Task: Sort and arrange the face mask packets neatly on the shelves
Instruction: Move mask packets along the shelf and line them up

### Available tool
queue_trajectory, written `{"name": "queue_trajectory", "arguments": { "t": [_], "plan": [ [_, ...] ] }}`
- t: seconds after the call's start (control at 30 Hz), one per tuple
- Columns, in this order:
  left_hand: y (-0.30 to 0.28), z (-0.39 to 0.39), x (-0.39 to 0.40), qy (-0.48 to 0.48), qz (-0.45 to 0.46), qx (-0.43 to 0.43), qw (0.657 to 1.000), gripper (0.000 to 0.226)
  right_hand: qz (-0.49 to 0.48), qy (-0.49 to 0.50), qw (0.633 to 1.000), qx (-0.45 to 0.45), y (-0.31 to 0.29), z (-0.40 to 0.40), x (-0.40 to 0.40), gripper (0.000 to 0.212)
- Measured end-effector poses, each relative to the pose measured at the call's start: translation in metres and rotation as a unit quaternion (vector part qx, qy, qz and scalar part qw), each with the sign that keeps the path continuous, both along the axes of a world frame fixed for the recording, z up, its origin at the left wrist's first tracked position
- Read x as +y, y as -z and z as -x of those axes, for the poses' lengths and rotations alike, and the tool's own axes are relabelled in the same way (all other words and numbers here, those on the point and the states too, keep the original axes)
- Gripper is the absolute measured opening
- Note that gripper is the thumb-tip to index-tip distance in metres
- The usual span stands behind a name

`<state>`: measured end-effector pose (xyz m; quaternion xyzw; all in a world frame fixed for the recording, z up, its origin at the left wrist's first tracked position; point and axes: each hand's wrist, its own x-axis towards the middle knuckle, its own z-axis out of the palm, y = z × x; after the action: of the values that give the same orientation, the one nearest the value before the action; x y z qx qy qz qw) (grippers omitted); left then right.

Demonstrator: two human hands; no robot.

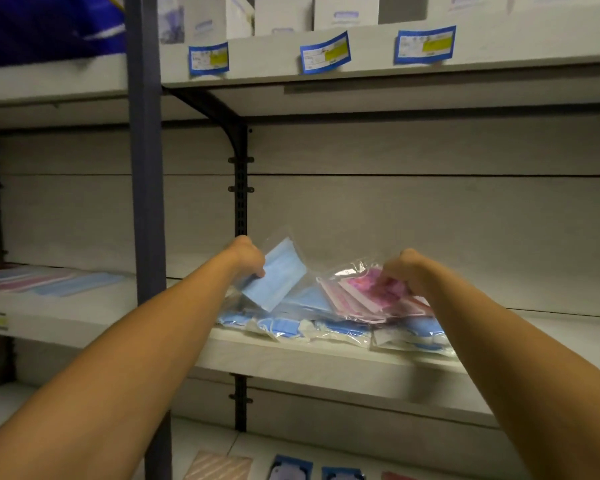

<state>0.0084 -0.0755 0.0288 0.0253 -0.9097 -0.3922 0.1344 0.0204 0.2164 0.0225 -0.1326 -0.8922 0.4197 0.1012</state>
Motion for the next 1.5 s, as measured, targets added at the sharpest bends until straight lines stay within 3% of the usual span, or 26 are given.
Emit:
{"name": "queue_trajectory", "arguments": {
  "t": [0.1, 0.23, 0.3, 0.43, 0.57, 0.63, 0.7, 0.77, 0.83, 1.23, 1.37, 1.5],
  "plan": [
    [0.006, -0.008, -0.011, -0.016, -0.094, 0.038, 0.995, 0.028, 0.079, -0.034, 0.996, 0.038, 0.000, -0.003, -0.011, 0.014],
    [0.012, -0.029, -0.024, -0.026, -0.215, 0.097, 0.972, 0.049, 0.262, -0.070, 0.948, 0.166, 0.006, -0.003, -0.027, 0.061],
    [0.013, -0.041, -0.030, -0.021, -0.238, 0.110, 0.965, 0.060, 0.284, -0.102, 0.941, 0.150, 0.010, -0.005, -0.035, 0.067],
    [0.020, -0.061, -0.042, -0.054, -0.254, 0.112, 0.959, 0.044, 0.183, -0.128, 0.973, 0.066, 0.013, -0.011, -0.051, 0.041],
    [0.026, -0.080, -0.049, -0.086, -0.309, 0.127, 0.938, 0.021, 0.231, -0.153, 0.944, 0.181, 0.007, -0.017, -0.074, 0.025],
    [0.029, -0.087, -0.053, -0.095, -0.327, 0.153, 0.928, 0.020, 0.233, -0.156, 0.943, 0.179, 0.008, -0.016, -0.079, 0.032],
    [0.033, -0.093, -0.059, -0.100, -0.320, 0.173, 0.926, 0.023, 0.157, -0.163, 0.969, 0.098, 0.012, -0.020, -0.083, 0.035],
    [0.036, -0.099, -0.063, -0.093, -0.302, 0.167, 0.934, 0.023, 0.111, -0.166, 0.978, 0.052, 0.018, -0.024, -0.087, 0.024],
    [0.038, -0.107, -0.069, -0.084, -0.285, 0.154, 0.942, 0.028, 0.115, -0.160, 0.978, 0.073, 0.018, -0.029, -0.093, 0.008],
    [0.029, -0.155, -0.143, -0.024, -0.289, 0.173, 0.941, 0.020, 0.224, -0.294, 0.908, 0.198, 0.006, -0.051, -0.163, 0.052],
    [0.033, -0.171, -0.186, -0.054, -0.275, 0.178, 0.943, 0.019, 0.213, -0.329, 0.899, 0.196, 0.009, -0.068, -0.204, 0.024],
    [0.031, -0.191, -0.234, -0.079, -0.269, 0.183, 0.942, 0.017, 0.182, -0.334, 0.901, 0.208, 0.009, -0.085, -0.246, 0.026]
  ]
}}
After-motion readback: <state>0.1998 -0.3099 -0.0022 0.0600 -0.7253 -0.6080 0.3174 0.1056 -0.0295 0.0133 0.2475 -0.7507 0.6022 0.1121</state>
